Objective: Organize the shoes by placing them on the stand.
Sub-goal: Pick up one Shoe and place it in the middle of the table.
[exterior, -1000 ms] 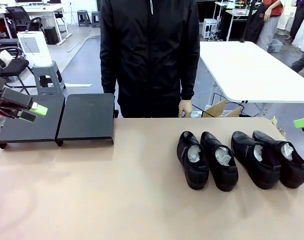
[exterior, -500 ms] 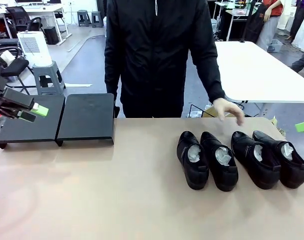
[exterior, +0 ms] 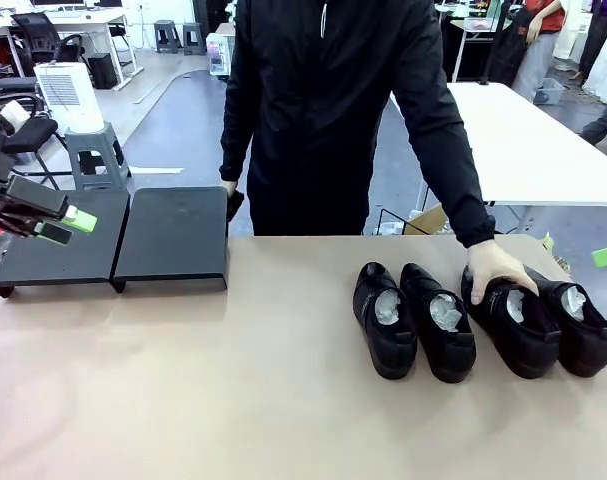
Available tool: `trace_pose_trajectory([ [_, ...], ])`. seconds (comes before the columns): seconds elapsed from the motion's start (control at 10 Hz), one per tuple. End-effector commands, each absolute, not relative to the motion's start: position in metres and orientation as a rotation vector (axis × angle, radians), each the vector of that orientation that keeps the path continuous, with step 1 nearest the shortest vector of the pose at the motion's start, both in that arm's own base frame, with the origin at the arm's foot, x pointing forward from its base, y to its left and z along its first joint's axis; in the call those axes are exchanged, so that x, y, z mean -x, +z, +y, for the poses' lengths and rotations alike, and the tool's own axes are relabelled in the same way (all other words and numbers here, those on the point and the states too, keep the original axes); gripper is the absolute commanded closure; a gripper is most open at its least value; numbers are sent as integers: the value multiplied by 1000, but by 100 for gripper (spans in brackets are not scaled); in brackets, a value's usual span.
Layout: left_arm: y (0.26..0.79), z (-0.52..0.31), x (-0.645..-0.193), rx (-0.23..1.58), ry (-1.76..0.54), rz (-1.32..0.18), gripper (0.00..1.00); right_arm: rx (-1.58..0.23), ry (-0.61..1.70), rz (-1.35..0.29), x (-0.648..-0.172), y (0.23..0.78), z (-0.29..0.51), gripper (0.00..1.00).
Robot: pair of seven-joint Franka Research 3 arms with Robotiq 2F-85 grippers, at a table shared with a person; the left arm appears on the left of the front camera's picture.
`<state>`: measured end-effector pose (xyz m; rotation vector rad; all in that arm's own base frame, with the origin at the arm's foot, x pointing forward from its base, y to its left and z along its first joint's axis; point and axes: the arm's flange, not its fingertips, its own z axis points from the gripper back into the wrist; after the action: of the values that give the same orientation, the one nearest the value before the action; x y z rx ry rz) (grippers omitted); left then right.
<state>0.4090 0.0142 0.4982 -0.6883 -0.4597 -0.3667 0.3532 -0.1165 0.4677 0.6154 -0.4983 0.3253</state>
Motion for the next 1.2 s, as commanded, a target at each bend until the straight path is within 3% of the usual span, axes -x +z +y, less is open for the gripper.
trace_pose_trajectory([
  [0.0, 498, 15, -410, 711, -376, -470, 0, -492, 330, -536, -324, 494, -115, 0],
  [0.4, 498, 15, -410, 711, -376, -470, 0, -409, 316, -600, -293, 522, -126, 0],
  [0.9, 498, 15, -410, 711, -376, -470, 0, -389, 446, -598, -296, 531, -90, 0],
  [1.1, 498, 15, -410, 711, -376, -470, 0, -358, 577, -567, -310, 541, -38, 0],
])
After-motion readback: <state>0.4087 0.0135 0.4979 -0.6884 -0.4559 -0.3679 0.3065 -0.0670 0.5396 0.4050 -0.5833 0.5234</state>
